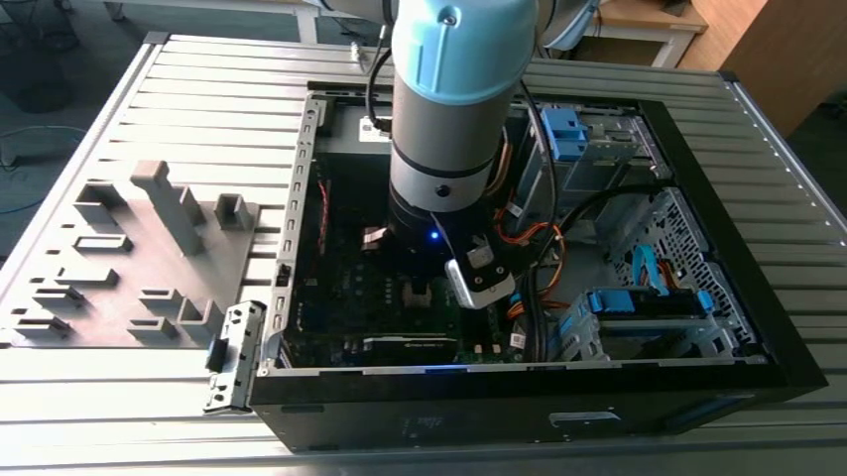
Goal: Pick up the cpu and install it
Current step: 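Place the cpu into insertion slot, then close the cpu cover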
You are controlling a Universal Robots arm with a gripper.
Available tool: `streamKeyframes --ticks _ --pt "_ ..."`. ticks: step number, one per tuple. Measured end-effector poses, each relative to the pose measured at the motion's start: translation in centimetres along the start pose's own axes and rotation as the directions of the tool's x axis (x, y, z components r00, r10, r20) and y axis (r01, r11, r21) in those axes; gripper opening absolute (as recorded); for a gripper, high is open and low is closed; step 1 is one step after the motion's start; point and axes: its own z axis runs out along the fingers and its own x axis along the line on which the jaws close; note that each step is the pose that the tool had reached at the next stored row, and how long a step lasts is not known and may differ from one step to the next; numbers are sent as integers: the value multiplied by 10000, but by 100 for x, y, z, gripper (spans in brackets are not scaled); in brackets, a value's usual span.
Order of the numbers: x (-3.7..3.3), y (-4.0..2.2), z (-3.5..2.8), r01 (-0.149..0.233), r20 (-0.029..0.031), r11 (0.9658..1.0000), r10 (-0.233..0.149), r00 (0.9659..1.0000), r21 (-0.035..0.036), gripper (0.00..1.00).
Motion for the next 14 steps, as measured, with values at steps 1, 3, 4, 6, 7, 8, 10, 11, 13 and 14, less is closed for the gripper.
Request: streamKeyframes --ticks 1,3,4,6,7,8,10,11,13,14 --pt "0 0 -1 0 -1 10000 0 10000 3 11" --pt "0 0 -6 0 -1 10000 0 10000 5 11" --pt "0 1 -10 0 -1 10000 0 10000 4 11" --pt "0 1 -28 -1 0 10000 1 10000 3 11" --pt "0 1 -42 -1 0 10000 1 10000 2 11" --pt "0 1 -42 -1 0 10000 1 10000 2 11" --pt "0 1 -42 -1 0 10000 1 10000 2 11" --pt "0 1 -44 -1 0 10000 1 10000 3 11" --pt "1 1 -48 -1 -1 10000 1 10000 4 11" --pt "0 2 -64 -1 0 10000 1 10000 2 11"
